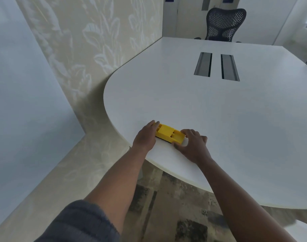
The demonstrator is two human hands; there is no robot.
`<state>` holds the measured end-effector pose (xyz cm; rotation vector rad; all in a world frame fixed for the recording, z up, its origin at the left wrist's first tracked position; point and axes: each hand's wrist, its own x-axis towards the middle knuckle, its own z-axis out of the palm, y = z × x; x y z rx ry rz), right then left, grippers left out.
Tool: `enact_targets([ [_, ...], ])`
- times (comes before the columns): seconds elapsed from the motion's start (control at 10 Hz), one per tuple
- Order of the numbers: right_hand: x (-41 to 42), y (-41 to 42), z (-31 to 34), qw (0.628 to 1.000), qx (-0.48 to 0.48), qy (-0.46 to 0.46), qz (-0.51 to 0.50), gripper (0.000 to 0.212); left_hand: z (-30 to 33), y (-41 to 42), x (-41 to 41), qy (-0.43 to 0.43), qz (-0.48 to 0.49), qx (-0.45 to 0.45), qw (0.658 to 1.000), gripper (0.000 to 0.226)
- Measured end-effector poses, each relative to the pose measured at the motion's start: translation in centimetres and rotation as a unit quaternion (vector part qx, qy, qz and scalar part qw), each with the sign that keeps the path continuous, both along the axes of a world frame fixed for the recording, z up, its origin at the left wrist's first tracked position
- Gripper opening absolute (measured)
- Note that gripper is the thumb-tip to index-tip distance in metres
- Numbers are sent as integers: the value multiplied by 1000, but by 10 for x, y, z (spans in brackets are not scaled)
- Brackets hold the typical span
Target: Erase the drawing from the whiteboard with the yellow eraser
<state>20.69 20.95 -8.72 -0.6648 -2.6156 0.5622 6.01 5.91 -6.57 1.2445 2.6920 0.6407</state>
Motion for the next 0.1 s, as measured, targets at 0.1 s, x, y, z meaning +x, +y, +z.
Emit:
enact_targets([
  [0.1,-5,-4,5,999,32,7,-6,63,1,-3,0,13,17,26,999,75],
])
